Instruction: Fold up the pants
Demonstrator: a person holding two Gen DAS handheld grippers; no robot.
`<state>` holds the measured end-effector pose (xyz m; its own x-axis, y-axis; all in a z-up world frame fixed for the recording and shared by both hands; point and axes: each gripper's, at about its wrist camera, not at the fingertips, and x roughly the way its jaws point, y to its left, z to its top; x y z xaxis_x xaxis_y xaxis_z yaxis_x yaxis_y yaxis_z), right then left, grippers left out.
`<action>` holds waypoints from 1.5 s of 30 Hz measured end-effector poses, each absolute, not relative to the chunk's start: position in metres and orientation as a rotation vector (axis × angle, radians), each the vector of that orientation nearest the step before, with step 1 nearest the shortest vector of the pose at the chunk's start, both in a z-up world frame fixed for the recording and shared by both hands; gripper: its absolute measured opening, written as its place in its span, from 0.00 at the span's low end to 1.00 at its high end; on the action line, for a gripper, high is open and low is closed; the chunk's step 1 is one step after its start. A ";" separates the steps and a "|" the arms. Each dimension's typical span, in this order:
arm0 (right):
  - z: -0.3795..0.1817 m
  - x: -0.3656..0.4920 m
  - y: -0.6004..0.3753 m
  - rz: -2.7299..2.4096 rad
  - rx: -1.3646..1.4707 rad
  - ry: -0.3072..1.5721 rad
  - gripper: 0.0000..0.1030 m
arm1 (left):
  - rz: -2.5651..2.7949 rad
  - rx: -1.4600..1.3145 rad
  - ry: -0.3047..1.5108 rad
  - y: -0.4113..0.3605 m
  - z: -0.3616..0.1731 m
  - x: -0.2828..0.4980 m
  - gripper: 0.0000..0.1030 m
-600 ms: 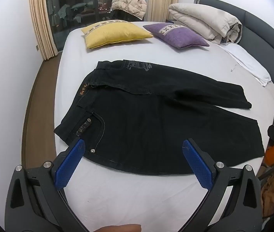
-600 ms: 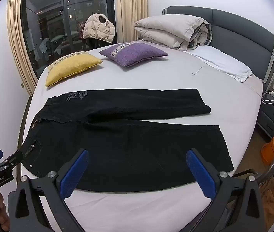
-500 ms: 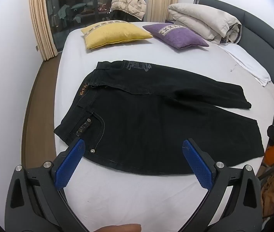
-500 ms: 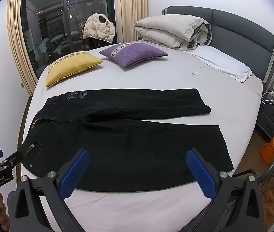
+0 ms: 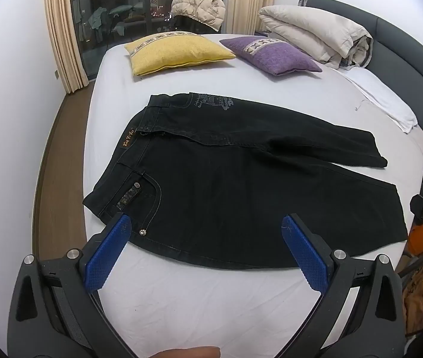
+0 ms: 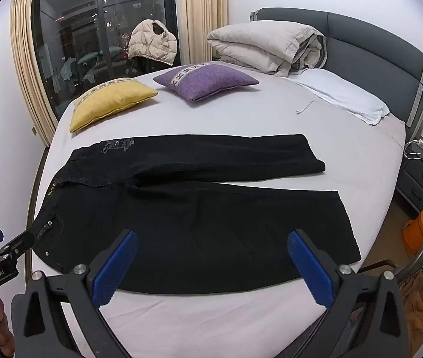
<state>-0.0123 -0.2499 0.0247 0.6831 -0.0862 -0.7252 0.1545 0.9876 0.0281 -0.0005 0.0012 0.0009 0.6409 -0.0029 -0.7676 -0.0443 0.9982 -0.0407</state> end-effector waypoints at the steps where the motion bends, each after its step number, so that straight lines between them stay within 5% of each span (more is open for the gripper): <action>1: 0.025 -0.013 -0.250 -0.135 0.089 0.808 1.00 | 0.024 -0.058 0.875 0.001 0.001 -0.001 1.00; 45: 0.015 -0.012 -0.246 -0.133 0.092 0.818 1.00 | 0.019 -0.049 0.881 -0.004 -0.003 -0.001 1.00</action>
